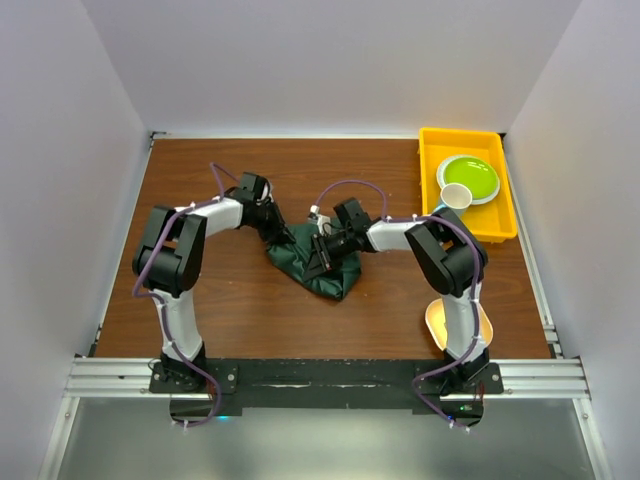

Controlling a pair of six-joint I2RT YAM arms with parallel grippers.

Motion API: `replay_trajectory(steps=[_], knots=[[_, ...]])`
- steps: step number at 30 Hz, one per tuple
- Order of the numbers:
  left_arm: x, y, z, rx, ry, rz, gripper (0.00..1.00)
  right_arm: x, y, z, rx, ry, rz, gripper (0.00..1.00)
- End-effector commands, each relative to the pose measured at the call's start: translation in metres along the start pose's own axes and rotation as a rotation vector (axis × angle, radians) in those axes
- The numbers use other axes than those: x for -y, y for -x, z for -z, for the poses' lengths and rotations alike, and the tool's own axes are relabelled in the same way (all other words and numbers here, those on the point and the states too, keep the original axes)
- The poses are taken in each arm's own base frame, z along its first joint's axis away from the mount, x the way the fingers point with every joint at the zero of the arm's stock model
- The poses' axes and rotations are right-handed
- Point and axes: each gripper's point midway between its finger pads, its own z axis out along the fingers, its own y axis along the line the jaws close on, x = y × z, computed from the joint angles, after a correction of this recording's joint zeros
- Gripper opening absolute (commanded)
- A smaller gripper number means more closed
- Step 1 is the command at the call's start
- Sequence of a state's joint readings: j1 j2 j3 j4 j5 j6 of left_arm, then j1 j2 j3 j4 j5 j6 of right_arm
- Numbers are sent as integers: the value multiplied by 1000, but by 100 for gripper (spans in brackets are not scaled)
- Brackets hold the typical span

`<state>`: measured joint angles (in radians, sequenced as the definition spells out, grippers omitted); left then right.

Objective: Fold the napkin, place the utensils inside, and roll it up
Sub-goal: Roll the napkin with the utensil

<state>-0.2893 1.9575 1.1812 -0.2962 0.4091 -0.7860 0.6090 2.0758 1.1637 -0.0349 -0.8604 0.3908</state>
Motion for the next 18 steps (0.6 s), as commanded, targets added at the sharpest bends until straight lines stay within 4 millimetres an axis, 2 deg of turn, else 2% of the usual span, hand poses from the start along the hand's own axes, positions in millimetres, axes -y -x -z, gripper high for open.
replay_trajectory(steps=[1, 2, 4, 8, 11, 15, 18], knots=[[3, 27, 22, 103, 48, -107, 20, 40, -9, -3, -36, -73, -68, 0], [10, 30, 28, 111, 29, -126, 23, 44, -12, -6, -51, -72, -62, 0], [32, 38, 43, 138, -29, -163, 31, 41, -10, -7, -65, -46, -58, 0], [65, 48, 75, 213, -123, -222, 33, 41, -7, -11, -85, -26, -49, 0], [74, 36, 83, 200, -192, -222, 19, 42, -5, -12, -98, -27, -49, 0], [78, -1, 80, 125, -366, -186, 4, 43, -1, -12, -95, -38, -58, 0], [71, -15, 76, 131, -429, -171, 1, 42, -1, -13, -98, -36, -69, 0]])
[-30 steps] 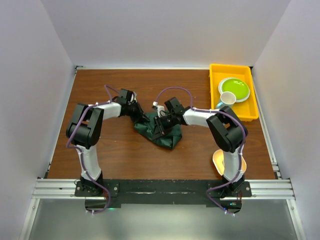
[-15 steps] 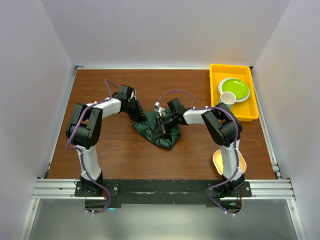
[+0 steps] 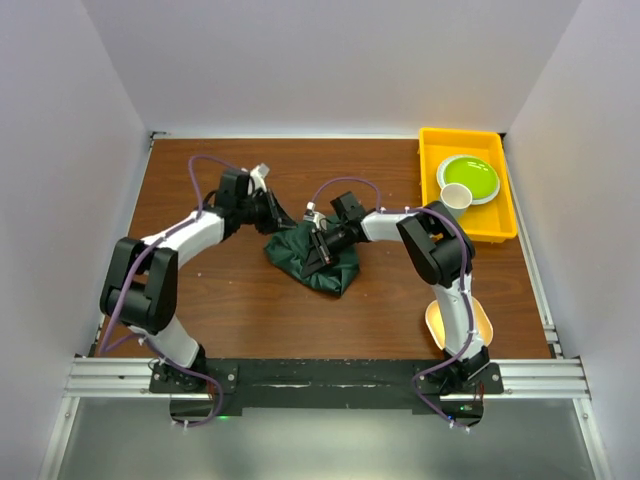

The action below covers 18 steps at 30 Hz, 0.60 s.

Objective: Fold the napkin, place the utensils inside, and roll it up
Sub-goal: Roll the napkin with the utensil

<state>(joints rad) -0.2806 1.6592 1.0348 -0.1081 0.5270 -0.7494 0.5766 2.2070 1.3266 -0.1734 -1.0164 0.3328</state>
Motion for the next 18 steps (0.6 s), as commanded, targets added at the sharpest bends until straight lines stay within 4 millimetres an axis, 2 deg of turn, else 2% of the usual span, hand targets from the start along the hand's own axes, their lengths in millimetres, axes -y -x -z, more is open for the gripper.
replay_trajectory(steps=[1, 3, 6, 9, 10, 12, 13, 14, 16, 18], knots=[[6, -20, 0, 2, -158, 28, 1, 43, -7, -6, -6, -152, -31, 0], [6, -22, 3, 24, -188, 29, 1, 43, -7, -6, -5, -152, -35, 0], [-11, -28, 1, 54, -203, 71, 0, 44, -11, -5, -16, -157, -39, 0], [-41, -28, -1, 94, -160, 104, 0, 43, -14, -4, -21, -160, -38, 0], [-58, -25, -4, 102, -125, 100, 0, 42, -14, -4, -21, -160, -36, 0], [-77, -18, -7, 123, -68, 90, 0, 43, -15, -3, -22, -160, -42, 0], [-100, -22, -9, 100, 0, 94, 0, 42, -15, -3, -22, -157, -39, 0], [-111, -20, -9, 104, 40, 91, 0, 43, -16, -3, -25, -158, -45, 0], [-128, -17, -3, 101, 90, 87, 0, 42, -16, -3, -25, -158, -40, 0], [-135, -16, 2, 84, 141, 44, 0, 44, -17, -4, -30, -157, -44, 0]])
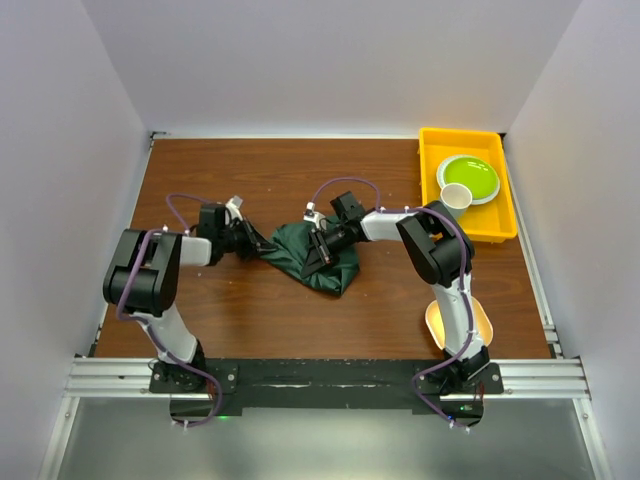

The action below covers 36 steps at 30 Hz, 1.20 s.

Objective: Fold the napkin, place the utensils inside, and roll it up
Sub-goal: Roll the napkin with the utensil

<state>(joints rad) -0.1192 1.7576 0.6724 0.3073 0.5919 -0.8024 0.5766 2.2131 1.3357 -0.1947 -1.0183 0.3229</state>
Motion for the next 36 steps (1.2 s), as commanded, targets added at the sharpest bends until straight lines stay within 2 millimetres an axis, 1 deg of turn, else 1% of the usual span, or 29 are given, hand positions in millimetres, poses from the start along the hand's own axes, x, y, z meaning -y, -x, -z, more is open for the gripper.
replay_trajectory(steps=[1, 3, 4, 6, 7, 8, 10, 12, 14, 15, 16, 17, 19, 20, 23, 25, 26, 29, 30, 32, 33, 34, 35, 36], knots=[[-19, 27, 11, 52, 121, -149, 0, 42, -14, -4, -18, -152, -39, 0], [-13, 30, 18, 49, 134, -168, 0, 43, -16, -5, -19, -151, -41, 0], [-3, 35, 25, 69, 120, -185, 0, 43, -16, -5, -19, -145, -42, 1], [15, 37, 31, 75, 90, -186, 3, 43, -16, -7, -23, -137, -43, 1], [28, 40, 37, 93, 65, -198, 4, 43, -15, -7, -26, -132, -40, 1], [38, 39, 39, 91, 44, -201, 5, 43, -15, -7, -29, -131, -37, 1], [63, 36, 40, 89, -2, -209, 8, 44, -14, -7, -34, -131, -29, 1], [87, 25, 37, 58, -78, -202, 11, 43, -14, -7, -41, -133, -30, 2], [93, 6, 31, -4, -125, -172, 11, 43, -13, -6, -41, -135, -28, 2], [102, -1, 27, -16, -158, -159, 10, 43, -14, -7, -42, -137, -29, 3], [103, -8, 24, -27, -170, -149, 9, 43, -12, -6, -38, -138, -29, 3], [97, -19, 22, -47, -169, -130, 7, 43, -12, -6, -36, -136, -28, 3], [97, -31, 15, -71, -200, -96, 5, 41, -10, -6, -29, -136, -27, 4], [94, -36, 13, -68, -221, -71, 3, 41, -12, -6, -31, -136, -32, 4], [77, -46, 6, -79, -210, -37, 2, 43, -13, -6, -31, -142, -31, 4], [64, -58, 0, -108, -200, -8, 2, 43, -14, -5, -32, -145, -36, 4], [65, -59, -2, -105, -214, -8, 2, 43, -14, -6, -33, -146, -38, 5], [44, -71, -10, -115, -162, -9, 1, 42, -12, -4, -26, -158, -36, 7], [34, -76, -13, -128, -138, 6, 1, 41, -11, -4, -19, -163, -38, 8], [17, -86, -16, -149, -99, 22, 1, 39, -7, -1, -6, -171, -40, 11], [10, -88, -17, -149, -80, 22, 1, 37, -5, 0, -1, -178, -47, 12], [5, -90, -17, -149, -63, 17, 1, 37, -4, 1, 5, -188, -47, 14], [-2, -93, -18, -159, -39, 6, 0, 31, 0, 3, 19, -189, -40, 19], [-8, -94, -19, -160, -22, 4, 0, 29, 0, 5, 21, -196, -44, 21]])
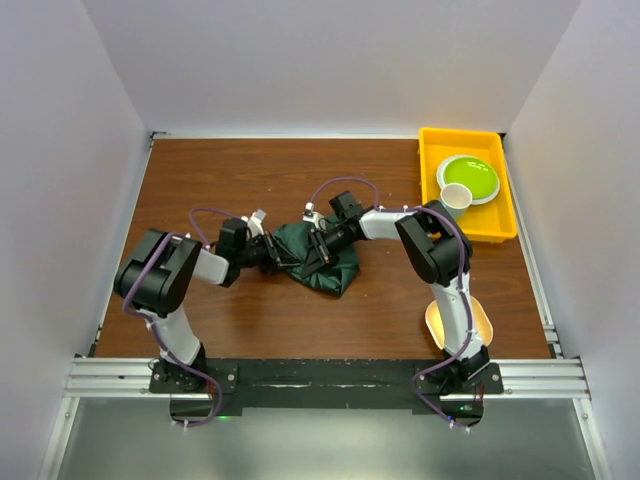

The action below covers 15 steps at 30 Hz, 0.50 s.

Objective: Fold the napkin, place the utensils inside, and roll it up
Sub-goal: Roll the napkin with the utensil

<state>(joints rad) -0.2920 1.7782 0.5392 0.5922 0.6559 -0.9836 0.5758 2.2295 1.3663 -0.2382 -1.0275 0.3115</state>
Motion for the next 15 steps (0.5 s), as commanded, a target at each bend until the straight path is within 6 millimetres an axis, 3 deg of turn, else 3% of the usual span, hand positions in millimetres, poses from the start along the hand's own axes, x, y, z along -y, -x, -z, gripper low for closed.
replay_trajectory(steps=[1, 7, 15], knots=[[-50, -25, -1, -46, 149, 4, 0, 28, 2, 6, 44, -213, -27, 24], [-62, -33, 1, -73, 183, -11, 0, 2, 15, 24, 79, -270, 29, 47], [-64, -34, 2, -92, 206, -19, 0, -19, 14, 64, 75, -417, 142, 59]])
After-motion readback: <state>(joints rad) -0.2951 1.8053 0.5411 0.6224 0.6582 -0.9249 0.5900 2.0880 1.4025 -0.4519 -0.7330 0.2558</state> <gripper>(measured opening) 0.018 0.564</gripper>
